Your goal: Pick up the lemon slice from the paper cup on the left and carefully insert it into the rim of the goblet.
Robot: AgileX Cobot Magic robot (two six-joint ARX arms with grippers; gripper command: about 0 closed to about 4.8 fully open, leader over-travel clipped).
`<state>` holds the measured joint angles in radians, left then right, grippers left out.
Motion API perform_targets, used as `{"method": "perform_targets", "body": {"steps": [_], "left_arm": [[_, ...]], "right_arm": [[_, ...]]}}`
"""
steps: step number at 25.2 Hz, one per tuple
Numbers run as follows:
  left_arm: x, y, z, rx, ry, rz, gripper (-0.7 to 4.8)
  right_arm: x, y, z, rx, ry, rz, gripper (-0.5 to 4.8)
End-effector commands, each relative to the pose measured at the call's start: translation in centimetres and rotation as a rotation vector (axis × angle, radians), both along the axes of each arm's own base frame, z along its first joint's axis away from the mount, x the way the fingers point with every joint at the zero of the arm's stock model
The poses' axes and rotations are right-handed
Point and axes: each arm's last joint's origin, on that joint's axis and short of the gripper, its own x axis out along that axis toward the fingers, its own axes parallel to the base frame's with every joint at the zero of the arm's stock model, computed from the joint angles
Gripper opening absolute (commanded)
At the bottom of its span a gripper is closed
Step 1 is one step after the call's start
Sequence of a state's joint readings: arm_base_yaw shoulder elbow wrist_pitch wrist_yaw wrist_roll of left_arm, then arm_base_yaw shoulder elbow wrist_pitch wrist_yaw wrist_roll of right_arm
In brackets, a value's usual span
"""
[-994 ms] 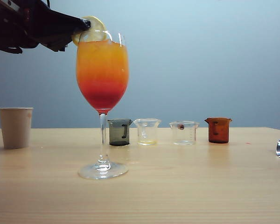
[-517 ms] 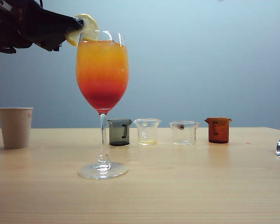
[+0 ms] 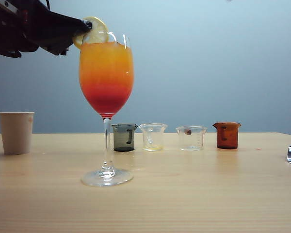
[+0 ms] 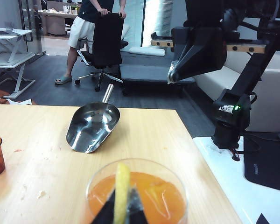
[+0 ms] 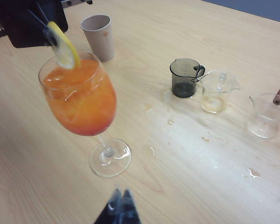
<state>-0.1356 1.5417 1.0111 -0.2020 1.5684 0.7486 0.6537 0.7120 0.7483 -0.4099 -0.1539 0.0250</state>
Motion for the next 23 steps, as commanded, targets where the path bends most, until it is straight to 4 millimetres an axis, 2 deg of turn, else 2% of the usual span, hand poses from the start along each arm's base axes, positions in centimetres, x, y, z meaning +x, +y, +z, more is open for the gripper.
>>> {"method": "perform_targets", "body": {"steps": [1, 19, 23], "left_arm": [[0.08, 0.00, -0.17, -0.004, 0.002, -0.004, -0.06], [-0.05, 0.01, -0.61, 0.004, 0.058, -0.004, -0.05], [-0.05, 0.01, -0.58, 0.004, 0.061, -0.005, 0.30]], "right_arm": [[0.00, 0.01, 0.16, 0.006, -0.011, 0.003, -0.06], [0.00, 0.01, 0.14, 0.005, -0.011, 0.002, -0.06], [0.00, 0.01, 0.14, 0.005, -0.011, 0.002, -0.06]]}}
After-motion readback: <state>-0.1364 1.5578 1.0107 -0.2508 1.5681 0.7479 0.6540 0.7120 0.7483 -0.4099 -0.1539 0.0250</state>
